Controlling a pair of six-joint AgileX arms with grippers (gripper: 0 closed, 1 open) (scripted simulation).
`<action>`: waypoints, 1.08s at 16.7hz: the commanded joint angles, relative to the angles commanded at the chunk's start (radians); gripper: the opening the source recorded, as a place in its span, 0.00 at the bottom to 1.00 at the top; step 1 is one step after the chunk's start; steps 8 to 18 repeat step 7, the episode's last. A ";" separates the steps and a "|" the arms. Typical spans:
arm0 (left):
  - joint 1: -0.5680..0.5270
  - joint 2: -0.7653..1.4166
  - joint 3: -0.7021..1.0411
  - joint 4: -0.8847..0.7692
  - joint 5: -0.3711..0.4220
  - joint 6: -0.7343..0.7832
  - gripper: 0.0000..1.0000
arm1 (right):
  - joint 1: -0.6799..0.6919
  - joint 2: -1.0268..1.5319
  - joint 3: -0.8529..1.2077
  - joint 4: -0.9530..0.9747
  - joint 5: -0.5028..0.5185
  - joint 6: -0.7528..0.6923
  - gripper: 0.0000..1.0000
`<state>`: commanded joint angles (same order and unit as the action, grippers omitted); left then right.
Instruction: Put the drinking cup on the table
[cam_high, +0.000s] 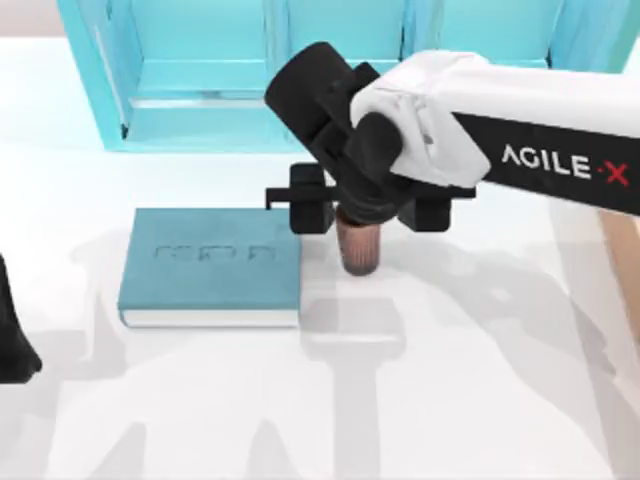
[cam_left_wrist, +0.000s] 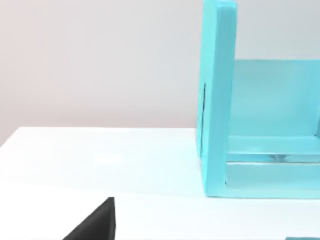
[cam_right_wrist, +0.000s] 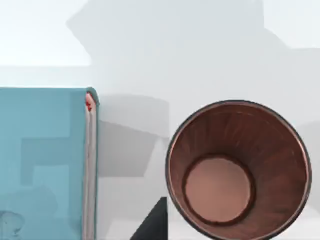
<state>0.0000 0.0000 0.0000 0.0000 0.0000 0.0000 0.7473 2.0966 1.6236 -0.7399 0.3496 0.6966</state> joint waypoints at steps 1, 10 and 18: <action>0.000 0.000 0.000 0.000 0.000 0.000 1.00 | 0.000 0.000 0.000 0.000 0.000 0.000 0.98; 0.000 0.000 0.000 0.000 0.000 0.000 1.00 | 0.000 0.000 0.000 0.000 0.000 0.000 1.00; 0.000 0.000 0.000 0.000 0.000 0.000 1.00 | 0.000 0.000 0.000 0.000 0.000 0.000 1.00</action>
